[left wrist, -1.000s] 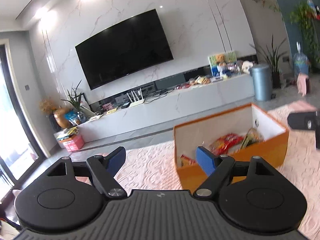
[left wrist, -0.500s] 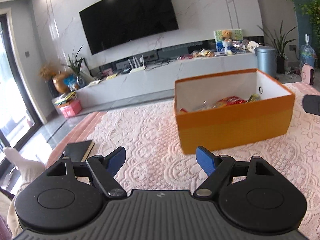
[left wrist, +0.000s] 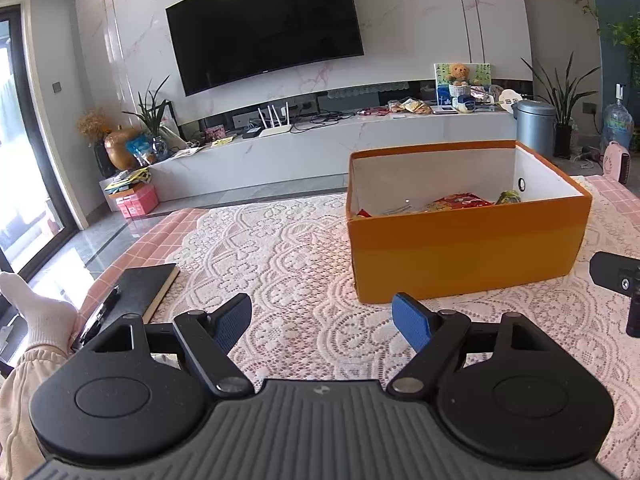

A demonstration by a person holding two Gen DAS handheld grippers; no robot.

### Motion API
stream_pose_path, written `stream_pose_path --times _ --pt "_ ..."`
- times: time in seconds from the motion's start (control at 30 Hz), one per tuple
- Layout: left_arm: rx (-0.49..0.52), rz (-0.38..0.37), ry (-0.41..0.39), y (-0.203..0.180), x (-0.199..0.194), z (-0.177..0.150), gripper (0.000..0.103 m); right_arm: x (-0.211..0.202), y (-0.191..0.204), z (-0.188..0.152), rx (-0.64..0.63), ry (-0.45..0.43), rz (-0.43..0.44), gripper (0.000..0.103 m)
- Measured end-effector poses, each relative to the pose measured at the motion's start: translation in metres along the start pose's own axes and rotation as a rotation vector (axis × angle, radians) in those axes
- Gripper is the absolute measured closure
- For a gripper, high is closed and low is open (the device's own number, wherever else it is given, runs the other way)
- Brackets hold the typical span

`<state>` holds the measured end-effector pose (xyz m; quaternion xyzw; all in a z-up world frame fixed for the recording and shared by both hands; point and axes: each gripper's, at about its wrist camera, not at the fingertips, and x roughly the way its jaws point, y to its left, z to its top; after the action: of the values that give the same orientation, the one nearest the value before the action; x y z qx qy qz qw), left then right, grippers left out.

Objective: Organize snacks

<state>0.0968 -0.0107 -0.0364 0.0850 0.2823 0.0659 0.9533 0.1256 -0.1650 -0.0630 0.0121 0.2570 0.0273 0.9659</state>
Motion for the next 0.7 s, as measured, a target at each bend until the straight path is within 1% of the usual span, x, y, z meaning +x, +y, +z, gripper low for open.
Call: stream_pose_path --times 0.2,0.37,0.7 --pt "0.004 -0.014 0.005 -0.002 -0.006 0.003 0.009 -0.003 -0.006 0.005 0.044 0.005 0.002 0.004" --pt "-0.011 -0.019 0.021 0.000 -0.007 0.004 0.009 -0.006 -0.006 0.007 0.038 0.004 -0.005 0.004" --pt "-0.009 -0.019 0.018 -0.001 -0.011 0.005 0.009 -0.014 -0.005 0.008 0.024 -0.016 -0.013 0.004"
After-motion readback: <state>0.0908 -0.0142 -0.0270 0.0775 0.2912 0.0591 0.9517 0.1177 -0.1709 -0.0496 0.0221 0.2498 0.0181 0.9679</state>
